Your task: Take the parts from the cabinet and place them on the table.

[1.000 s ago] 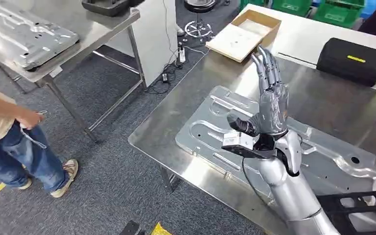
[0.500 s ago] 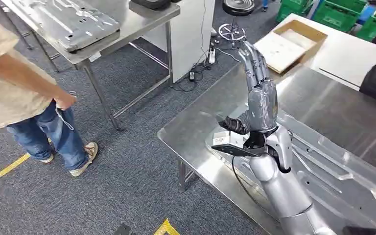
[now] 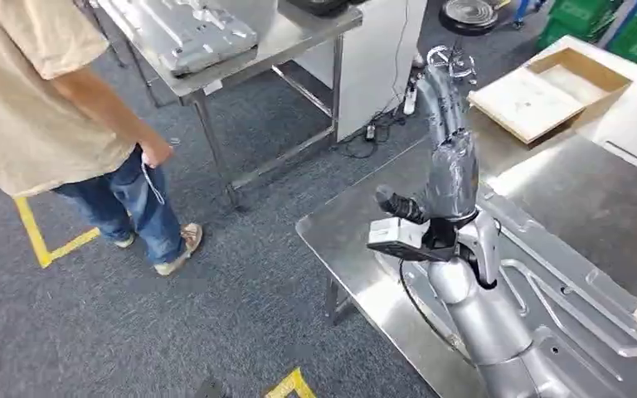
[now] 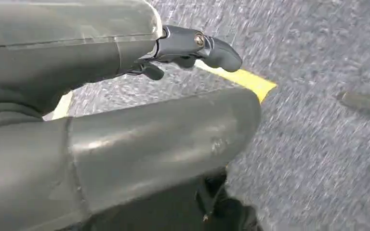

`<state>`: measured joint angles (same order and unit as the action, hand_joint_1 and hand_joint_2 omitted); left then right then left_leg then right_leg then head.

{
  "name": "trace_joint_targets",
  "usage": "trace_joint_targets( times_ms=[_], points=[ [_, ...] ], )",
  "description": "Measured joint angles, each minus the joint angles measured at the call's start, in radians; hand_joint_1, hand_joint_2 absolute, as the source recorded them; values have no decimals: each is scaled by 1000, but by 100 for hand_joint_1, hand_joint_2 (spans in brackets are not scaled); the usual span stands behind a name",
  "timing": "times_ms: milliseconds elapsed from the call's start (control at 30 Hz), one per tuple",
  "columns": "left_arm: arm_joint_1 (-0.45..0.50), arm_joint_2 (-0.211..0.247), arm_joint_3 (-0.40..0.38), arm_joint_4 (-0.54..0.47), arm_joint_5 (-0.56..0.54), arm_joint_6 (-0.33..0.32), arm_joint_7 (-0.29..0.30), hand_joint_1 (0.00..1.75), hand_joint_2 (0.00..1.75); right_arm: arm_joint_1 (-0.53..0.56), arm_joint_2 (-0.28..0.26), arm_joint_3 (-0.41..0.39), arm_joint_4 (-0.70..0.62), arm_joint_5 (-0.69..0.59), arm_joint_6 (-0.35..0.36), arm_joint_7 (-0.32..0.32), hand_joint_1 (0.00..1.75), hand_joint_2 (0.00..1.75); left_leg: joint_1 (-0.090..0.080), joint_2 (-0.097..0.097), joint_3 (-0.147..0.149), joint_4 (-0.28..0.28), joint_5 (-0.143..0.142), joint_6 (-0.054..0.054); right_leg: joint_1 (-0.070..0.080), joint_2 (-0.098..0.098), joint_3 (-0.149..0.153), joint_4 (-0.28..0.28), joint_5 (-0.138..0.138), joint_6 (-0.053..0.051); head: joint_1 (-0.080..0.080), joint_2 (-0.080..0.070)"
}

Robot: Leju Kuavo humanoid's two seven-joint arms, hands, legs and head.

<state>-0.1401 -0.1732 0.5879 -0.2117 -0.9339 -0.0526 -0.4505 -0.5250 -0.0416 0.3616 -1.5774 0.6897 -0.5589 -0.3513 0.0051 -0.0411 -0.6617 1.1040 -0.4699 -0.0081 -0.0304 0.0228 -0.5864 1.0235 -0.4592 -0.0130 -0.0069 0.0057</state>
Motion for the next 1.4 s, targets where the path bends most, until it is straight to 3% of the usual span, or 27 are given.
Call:
trace_joint_targets(
  times_ms=[67,133,167,233,267,300,333,433,500,567,633,667,733,767,800,867,933,1000,1033,1100,1133,1167,1233,1267,1300,1333,1400],
  points=[
    [-5,0,0,0,0,0,1,0,0,1,-1,0,-2,3,-1,0,0,0,6,26,-71,149,-71,-8,6,-30,1,0,-2,-3,0,0],
    [-3,1,0,0,-1,0,3,0,0,5,-2,0,-2,13,-5,0,0,0,10,33,-108,222,-84,-14,7,-57,2,1,-5,-3,0,0],
    [-1,2,0,0,-1,0,6,0,0,6,-2,0,-2,18,-6,0,0,0,11,36,-90,187,-55,-16,7,-70,4,1,-8,-2,0,0],
    [-3,5,0,0,-2,0,8,0,0,8,-1,0,-3,23,-11,0,0,0,12,56,-2,25,30,-13,8,-94,12,2,-14,4,0,0],
    [-5,7,0,0,-2,0,8,0,0,8,-1,0,-6,27,-13,0,0,0,10,91,38,-48,54,-7,10,-103,17,2,-18,7,0,0],
    [-10,8,0,0,-2,0,8,0,0,8,-2,0,-11,30,-16,-2,0,0,-6,114,55,-77,39,-3,19,-111,17,6,-23,14,0,0],
    [-15,8,0,0,-2,-1,7,0,0,8,-2,-1,-15,31,-18,-2,0,0,-4,104,48,-76,41,14,20,-121,17,4,-22,19,2,0],
    [-18,9,0,0,-8,-3,7,0,0,11,-1,-1,-24,34,-20,-3,0,0,-2,70,47,-85,46,32,21,-152,28,-1,-27,34,1,0],
    [-21,9,0,-1,-11,-5,8,0,0,11,-2,-4,-31,38,-24,-3,0,0,4,55,55,-95,52,43,13,-59,7,52,-68,42,2,0],
    [-35,9,-3,-1,-14,-6,8,0,0,18,-3,-9,-35,48,-25,-3,0,0,4,33,53,-94,52,51,13,-30,-74,209,-139,43,2,0],
    [-38,8,-4,0,-19,-8,10,0,0,28,-5,-11,-35,56,-24,1,0,0,3,8,53,-90,51,53,14,-24,-129,297,-149,44,2,0],
    [-36,9,-5,-1,-20,-8,11,0,0,29,-5,-11,-35,62,-24,3,0,0,3,-5,54,-88,50,53,13,-24,-127,277,-120,43,2,0],
    [-36,8,-6,0,-21,-9,11,0,0,28,-7,-11,-35,72,-24,6,0,0,3,-30,54,-82,47,50,10,-14,-70,137,-25,39,2,0],
    [-37,7,-7,-1,-22,-9,11,0,0,27,-7,-11,-35,74,-24,6,0,0,3,-41,54,-79,45,47,7,15,-34,53,14,35,2,0],
    [-38,5,-8,0,-23,-10,11,0,0,28,-7,-12,-35,74,-25,6,0,0,-2,-49,47,-74,43,41,5,60,-21,23,-2,31,2,0],
    [-40,5,-10,-1,-23,-9,12,0,0,28,-7,-12,-37,79,-25,6,0,0,6,-67,40,-74,46,28,11,42,-23,18,1,30,2,0],
    [-38,6,-11,-1,-24,-9,12,0,0,27,-7,-12,-37,88,-25,8,0,0,5,-89,38,-82,51,13,7,21,-15,11,4,18,2,0],
    [-39,6,-13,-1,-26,-9,13,0,0,26,-5,-11,-38,91,-24,10,0,0,2,-5,21,-35,19,7,4,-4,-6,-2,9,1,-4,0],
    [-43,6,-13,-1,-26,-9,13,0,0,27,-5,-11,-38,92,-24,10,0,0,5,15,-12,33,-19,2,7,-16,-5,-2,7,-1,-4,0],
    [-46,6,-14,-1,-26,-9,13,0,0,31,-5,-11,-38,93,-24,13,0,0,9,29,-86,180,-81,-5,9,-42,-5,-1,4,-4,-3,0],
    [-44,6,-14,-1,-26,-9,13,0,0,33,-5,-11,-38,95,-25,13,0,0,9,31,-105,218,-87,-8,9,-54,-5,0,3,-4,-3,0],
    [-41,6,-14,-1,-26,-9,14,0,0,36,-5,-11,-38,98,-25,13,0,0,10,34,-101,208,-69,-9,9,-66,-4,0,1,-3,-3,0],
    [-40,6,-14,-1,-26,-9,14,0,0,39,-5,-10,-38,102,-26,16,0,0,10,47,-27,66,11,-5,9,-89,2,1,-4,1,-3,0],
    [-41,7,-14,-1,-26,-9,15,0,0,39,-5,-10,-38,105,-27,16,0,0,9,70,24,-26,50,1,10,-100,7,1,-8,5,-3,0],
    [-42,6,-14,0,-26,-9,15,0,0,39,-5,-10,-38,105,-27,16,0,0,0,117,47,-74,40,5,14,-108,11,2,-11,11,-3,0],
    [-45,7,-14,-1,-26,-9,16,0,0,39,-5,-10,-39,108,-29,17,0,0,-6,109,50,-81,43,18,20,-115,10,4,-14,17,-3,0],
    [-42,7,-14,-1,-27,-9,18,0,0,42,-5,-9,-40,115,-29,18,0,0,-9,87,44,-79,42,26,22,-136,15,-1,-14,24,-2,0]
  ],
)
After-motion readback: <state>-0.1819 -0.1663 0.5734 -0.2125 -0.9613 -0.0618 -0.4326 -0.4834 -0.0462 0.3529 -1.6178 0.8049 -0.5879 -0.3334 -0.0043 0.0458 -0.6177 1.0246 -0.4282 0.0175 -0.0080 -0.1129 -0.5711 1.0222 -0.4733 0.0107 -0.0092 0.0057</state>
